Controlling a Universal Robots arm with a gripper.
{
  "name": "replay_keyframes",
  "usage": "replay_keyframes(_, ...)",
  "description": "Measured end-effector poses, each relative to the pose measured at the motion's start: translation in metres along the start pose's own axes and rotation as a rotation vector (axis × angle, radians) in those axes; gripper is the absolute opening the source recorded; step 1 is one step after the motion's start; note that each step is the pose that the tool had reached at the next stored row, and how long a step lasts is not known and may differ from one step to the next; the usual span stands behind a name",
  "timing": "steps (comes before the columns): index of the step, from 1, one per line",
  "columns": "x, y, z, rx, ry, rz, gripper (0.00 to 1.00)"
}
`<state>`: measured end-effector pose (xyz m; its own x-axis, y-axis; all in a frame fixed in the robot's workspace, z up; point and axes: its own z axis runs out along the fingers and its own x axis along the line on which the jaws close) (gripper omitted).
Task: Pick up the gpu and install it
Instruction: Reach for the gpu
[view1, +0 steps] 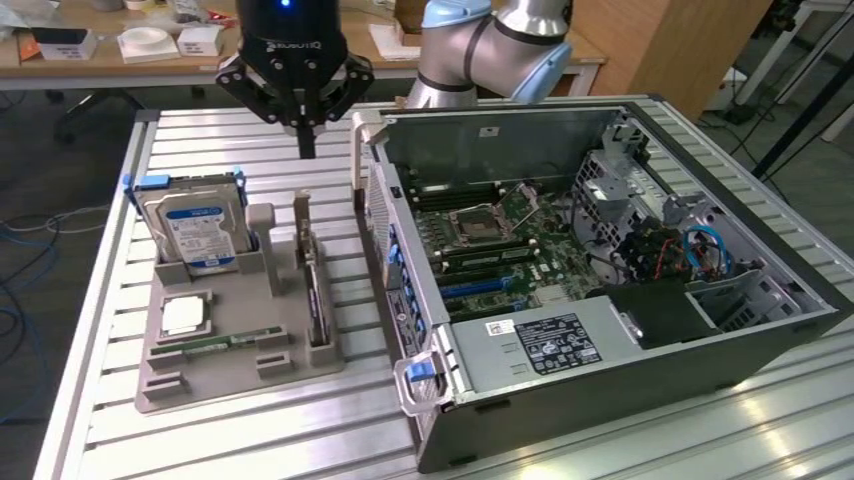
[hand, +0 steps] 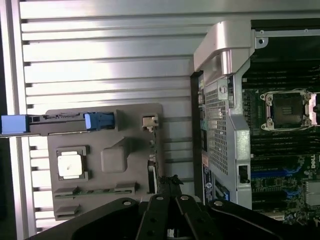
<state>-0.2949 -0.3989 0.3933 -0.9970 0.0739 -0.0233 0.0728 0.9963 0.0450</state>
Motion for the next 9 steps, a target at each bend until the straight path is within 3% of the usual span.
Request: replay_keyframes(9, 0.022, -0.0016, -0.0006, 0.0, 0.0, 0.0, 0.11)
